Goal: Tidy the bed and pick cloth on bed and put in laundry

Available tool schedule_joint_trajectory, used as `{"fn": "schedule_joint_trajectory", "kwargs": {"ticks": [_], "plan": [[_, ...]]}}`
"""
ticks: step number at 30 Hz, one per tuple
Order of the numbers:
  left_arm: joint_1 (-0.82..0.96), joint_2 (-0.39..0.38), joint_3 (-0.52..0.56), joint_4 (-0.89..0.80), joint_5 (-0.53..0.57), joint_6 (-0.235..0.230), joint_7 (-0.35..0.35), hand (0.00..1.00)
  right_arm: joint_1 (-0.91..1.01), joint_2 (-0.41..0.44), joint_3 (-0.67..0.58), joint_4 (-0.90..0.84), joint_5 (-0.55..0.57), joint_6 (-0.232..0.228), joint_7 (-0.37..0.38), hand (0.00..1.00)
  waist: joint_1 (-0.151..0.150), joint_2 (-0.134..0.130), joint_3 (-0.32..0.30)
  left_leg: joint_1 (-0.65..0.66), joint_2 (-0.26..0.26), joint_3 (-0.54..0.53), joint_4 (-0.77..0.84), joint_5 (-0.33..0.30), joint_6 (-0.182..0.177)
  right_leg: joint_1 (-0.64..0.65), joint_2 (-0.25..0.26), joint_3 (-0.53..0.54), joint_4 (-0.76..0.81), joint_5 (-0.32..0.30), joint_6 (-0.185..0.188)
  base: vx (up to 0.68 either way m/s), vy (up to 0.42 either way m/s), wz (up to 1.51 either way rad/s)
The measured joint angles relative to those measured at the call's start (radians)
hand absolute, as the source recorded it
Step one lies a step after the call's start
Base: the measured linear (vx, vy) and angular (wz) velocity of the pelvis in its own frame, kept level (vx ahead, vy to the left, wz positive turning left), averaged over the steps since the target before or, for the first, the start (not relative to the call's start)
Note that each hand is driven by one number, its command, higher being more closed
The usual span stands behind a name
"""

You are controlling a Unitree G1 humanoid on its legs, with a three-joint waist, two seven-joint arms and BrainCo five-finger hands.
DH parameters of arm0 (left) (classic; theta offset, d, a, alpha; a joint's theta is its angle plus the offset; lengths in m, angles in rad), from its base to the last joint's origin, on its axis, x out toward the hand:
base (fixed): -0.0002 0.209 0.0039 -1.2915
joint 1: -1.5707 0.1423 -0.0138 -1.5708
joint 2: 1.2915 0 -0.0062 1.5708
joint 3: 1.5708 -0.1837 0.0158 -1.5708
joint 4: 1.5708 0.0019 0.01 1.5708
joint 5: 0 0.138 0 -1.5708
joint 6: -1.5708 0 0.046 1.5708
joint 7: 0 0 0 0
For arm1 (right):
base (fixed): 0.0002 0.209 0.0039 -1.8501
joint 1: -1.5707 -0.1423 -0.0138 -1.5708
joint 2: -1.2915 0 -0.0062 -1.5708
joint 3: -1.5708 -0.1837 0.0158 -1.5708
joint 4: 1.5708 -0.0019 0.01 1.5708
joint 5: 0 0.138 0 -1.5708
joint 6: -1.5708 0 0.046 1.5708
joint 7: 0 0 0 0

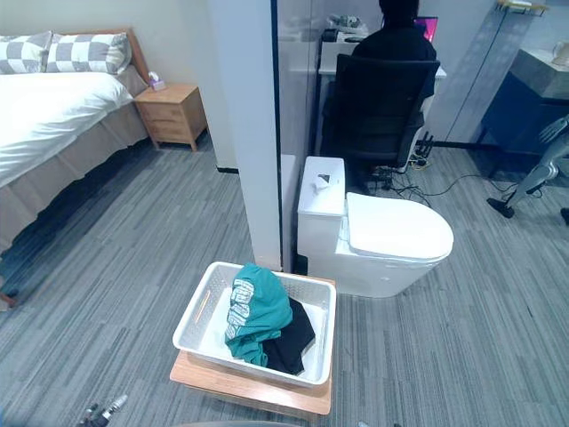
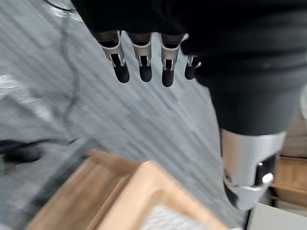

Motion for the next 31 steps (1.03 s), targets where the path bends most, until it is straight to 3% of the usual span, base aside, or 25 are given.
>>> {"fn": "schedule_joint_trajectory", "kwargs": {"ticks": [3,4,9,10,16,17,23,25,27,31], "plan": [[0.009,-0.063,-0.019,0.076,0.02,-0.032,0.047,0.0,-0.001,0.012,-0.003,0.016,-0.002,-0.002,0.0,0.0,0.001,0.006,-0.007,0.026,0.004,0.017,-0.024,0.003,-0.004,0.003,0.008,0.015,0.01,-0.008,0.004,0.08,-0.028,-0.14],[0.011,-0.08,-0.024,0.103,0.078,-0.047,0.071,0.0,-0.001,0.013,-0.014,0.019,-0.001,-0.002,-0.003,0.0,0.001,0.006,-0.011,0.034,0.009,0.025,-0.028,0.008,-0.01,0.001,0.013,0.019,0.017,-0.015,0.003,0.11,-0.031,-0.15],[-0.002,-0.08,-0.027,0.112,0.168,-0.053,0.102,0.0,-0.012,0.019,-0.037,0.036,-0.001,-0.002,-0.006,0.0,0.001,0.007,-0.012,0.06,0.013,0.032,-0.051,0.014,-0.019,0.005,0.025,0.022,0.029,-0.021,0.0,0.12,-0.001,-0.06],[-0.005,-0.08,-0.028,0.112,0.171,-0.04,0.095,0.0,-0.012,0.019,-0.037,0.038,-0.001,-0.002,-0.008,0.0,0.001,0.009,-0.014,0.061,0.013,0.034,-0.058,0.015,-0.021,0.007,0.027,0.023,0.029,-0.021,0.0,0.12,-0.002,-0.05],[-0.038,-0.07,-0.103,0.136,0.278,0.151,-0.038,0.0,-0.026,0.02,-0.032,0.052,-0.001,-0.002,-0.013,0.0,0.0,0.009,-0.014,0.09,0.012,0.062,-0.058,0.016,-0.022,0.023,0.029,0.028,0.026,-0.021,0.0,0.06,0.004,-0.08],[-0.038,-0.07,-0.105,0.139,0.275,0.162,-0.045,0.0,-0.027,0.02,-0.032,0.054,-0.001,-0.002,-0.013,0.0,0.0,0.009,-0.014,0.09,0.012,0.064,-0.058,0.016,-0.022,0.023,0.029,0.028,0.026,-0.021,0.0,0.01,-0.004,-0.06],[-0.042,-0.049,-0.145,0.143,0.134,0.27,-0.055,0.0,-0.026,0.014,-0.01,0.056,-0.001,-0.004,-0.015,0.0,0.001,0.007,-0.013,0.094,0.014,0.081,-0.064,0.019,-0.026,0.021,0.033,0.034,0.017,-0.02,-0.001,-0.06,-0.015,-0.06],[-0.044,-0.035,-0.169,0.143,0.062,0.329,-0.056,0.0,-0.029,0.007,0.018,0.055,-0.001,-0.014,-0.015,0.0,0.001,0.005,-0.012,0.096,0.015,0.083,-0.075,0.028,-0.027,0.023,0.036,0.033,0.001,-0.015,-0.004,-0.08,-0.034,-0.03],[-0.044,-0.027,-0.184,0.143,0.03,0.362,-0.058,0.0,-0.029,0.004,0.028,0.055,-0.001,-0.014,-0.014,0.0,0.001,0.003,-0.011,0.094,0.017,0.082,-0.079,0.033,-0.028,0.025,0.039,0.033,-0.012,-0.003,-0.007,-0.06,-0.041,-0.01],[-0.049,-0.013,-0.215,0.145,0.026,0.379,-0.056,0.0,-0.03,-0.001,0.044,0.056,-0.001,-0.016,-0.012,0.0,0.002,0.0,-0.009,0.095,0.019,0.079,-0.099,0.049,-0.03,0.025,0.046,0.03,-0.029,0.008,-0.01,-0.02,-0.031,-0.01]]}}
